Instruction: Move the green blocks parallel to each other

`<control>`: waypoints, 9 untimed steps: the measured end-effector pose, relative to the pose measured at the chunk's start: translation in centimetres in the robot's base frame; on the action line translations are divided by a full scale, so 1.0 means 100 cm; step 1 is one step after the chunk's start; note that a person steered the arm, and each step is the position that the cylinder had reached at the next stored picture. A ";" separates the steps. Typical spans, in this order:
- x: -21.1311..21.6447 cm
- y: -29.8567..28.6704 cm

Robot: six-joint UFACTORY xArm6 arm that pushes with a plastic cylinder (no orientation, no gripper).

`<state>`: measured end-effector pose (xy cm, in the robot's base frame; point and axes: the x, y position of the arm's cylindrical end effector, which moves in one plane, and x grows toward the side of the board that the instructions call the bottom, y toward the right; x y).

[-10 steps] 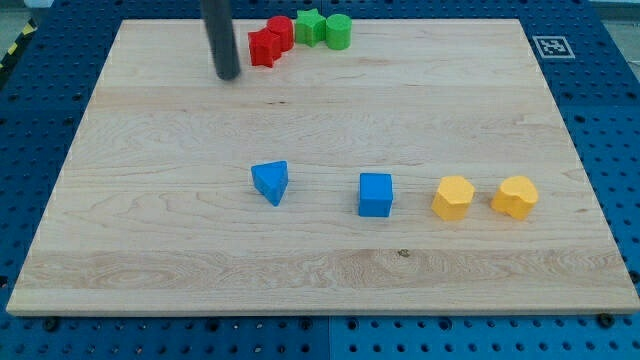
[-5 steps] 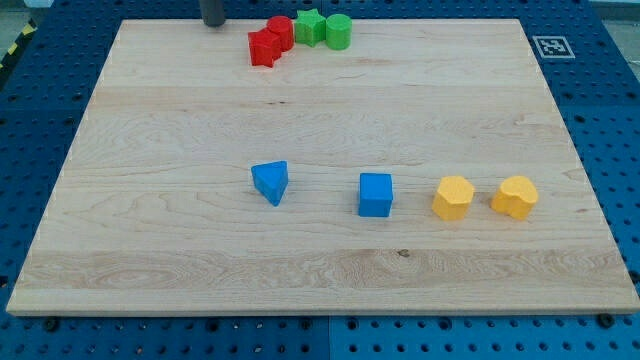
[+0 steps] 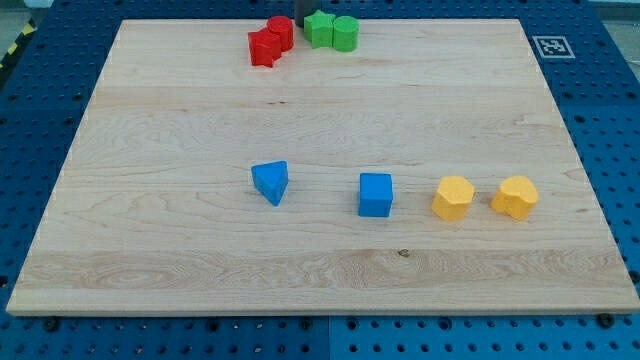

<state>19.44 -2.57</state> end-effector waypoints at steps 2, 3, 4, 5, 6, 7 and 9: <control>0.023 0.029; 0.029 0.050; 0.037 0.069; 0.052 0.090; 0.076 0.115; 0.108 0.144; 0.121 0.211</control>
<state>31.56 18.55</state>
